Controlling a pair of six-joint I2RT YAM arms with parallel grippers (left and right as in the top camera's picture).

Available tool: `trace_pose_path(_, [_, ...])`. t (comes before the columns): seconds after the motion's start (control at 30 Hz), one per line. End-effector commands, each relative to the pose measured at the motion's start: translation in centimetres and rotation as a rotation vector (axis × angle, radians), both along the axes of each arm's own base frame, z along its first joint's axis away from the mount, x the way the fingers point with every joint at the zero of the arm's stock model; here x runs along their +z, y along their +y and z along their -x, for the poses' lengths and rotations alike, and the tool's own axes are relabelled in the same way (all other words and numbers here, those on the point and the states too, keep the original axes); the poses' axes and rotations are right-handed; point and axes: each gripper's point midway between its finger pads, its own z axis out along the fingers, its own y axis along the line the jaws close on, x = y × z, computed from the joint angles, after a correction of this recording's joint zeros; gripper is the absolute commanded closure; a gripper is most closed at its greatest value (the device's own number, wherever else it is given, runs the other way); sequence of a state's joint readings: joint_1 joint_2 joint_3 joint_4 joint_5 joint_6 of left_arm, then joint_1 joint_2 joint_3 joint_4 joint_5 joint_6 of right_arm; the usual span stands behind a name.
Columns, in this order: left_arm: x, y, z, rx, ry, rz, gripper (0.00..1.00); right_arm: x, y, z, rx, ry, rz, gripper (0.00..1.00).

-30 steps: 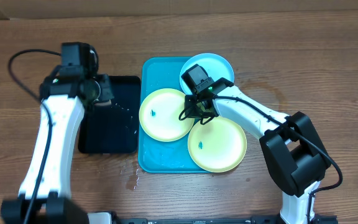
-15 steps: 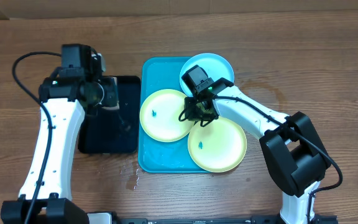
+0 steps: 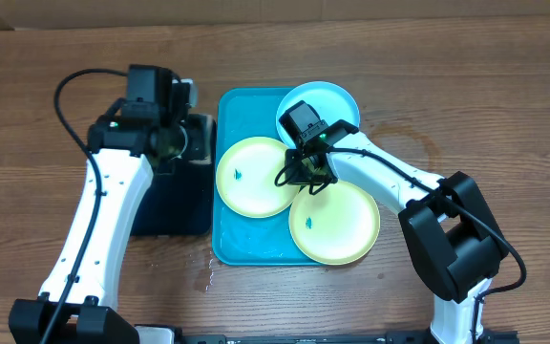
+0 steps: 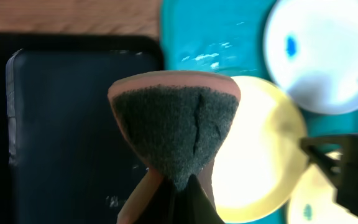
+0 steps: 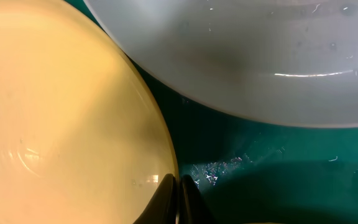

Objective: Clean dirty plates on tray and stack at the side
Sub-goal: 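Lift the sponge with the left gripper and carry it toward the yellow plate, then press the sponge onto the left yellow plate with the left gripper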

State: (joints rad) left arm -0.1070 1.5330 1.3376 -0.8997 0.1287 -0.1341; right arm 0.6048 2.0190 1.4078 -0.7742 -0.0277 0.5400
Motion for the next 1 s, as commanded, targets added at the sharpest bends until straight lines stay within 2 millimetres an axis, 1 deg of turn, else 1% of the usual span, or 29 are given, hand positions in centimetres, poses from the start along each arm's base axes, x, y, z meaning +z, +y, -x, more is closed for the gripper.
trace_pose_path(0.0, [0.3,-2.6,-0.5,-0.062,-0.016,0.053,0.96,0.1,-0.3,-0.2,-0.018,-0.015,0.016,0.96])
trace_pose_path(0.07, [-0.1,-3.2,-0.8,-0.067,-0.017,0.056,0.96,0.1,-0.3,-0.2,-0.018,-0.014,0.016,0.96])
trace_pose_path(0.2, [-1.5,-4.1,-1.9,-0.079,-0.012,0.055,0.96,0.1,-0.3,-0.2,-0.018,-0.015,0.017,0.95])
trace_pose_path(0.33, [-3.3,-4.3,-2.7,-0.076,0.019,0.054,0.96,0.1,-0.3,-0.2,-0.018,-0.015,0.017,0.95])
trace_pose_path(0.37, [-3.8,-4.4,-2.7,-0.077,0.03,0.052,0.96,0.1,-0.3,-0.2,-0.018,-0.016,0.017,0.95])
trace_pose_path(0.4, [-4.6,-4.4,-2.7,-0.076,0.051,0.048,0.96,0.1,-0.3,-0.2,-0.018,-0.015,0.016,0.95])
trace_pose_path(0.47, [-5.3,-4.4,-2.7,-0.076,0.069,0.046,0.96,0.1,-0.3,-0.2,-0.018,-0.016,0.016,0.95])
trace_pose_path(0.57, [-5.6,-4.4,-2.8,-0.076,0.073,0.045,0.96,0.1,-0.3,-0.2,-0.018,-0.016,0.016,0.94])
trace_pose_path(0.67, [-5.4,-4.8,-3.1,-0.084,0.059,0.059,0.96,0.1,-0.3,-0.3,-0.018,-0.017,0.015,0.87])
trace_pose_path(0.77, [-5.4,-5.2,-3.0,-0.096,0.058,0.061,0.96,0.1,-0.3,-0.3,-0.018,-0.017,0.015,0.83])
trace_pose_path(0.87, [-5.6,-6.0,-2.4,-0.099,0.078,0.065,0.96,0.1,-0.3,-0.3,-0.018,-0.017,0.015,0.82])
trace_pose_path(0.97, [-6.1,-6.8,-1.4,-0.113,0.11,0.05,0.96,0.1,-0.3,-0.2,-0.018,-0.016,0.015,0.81])
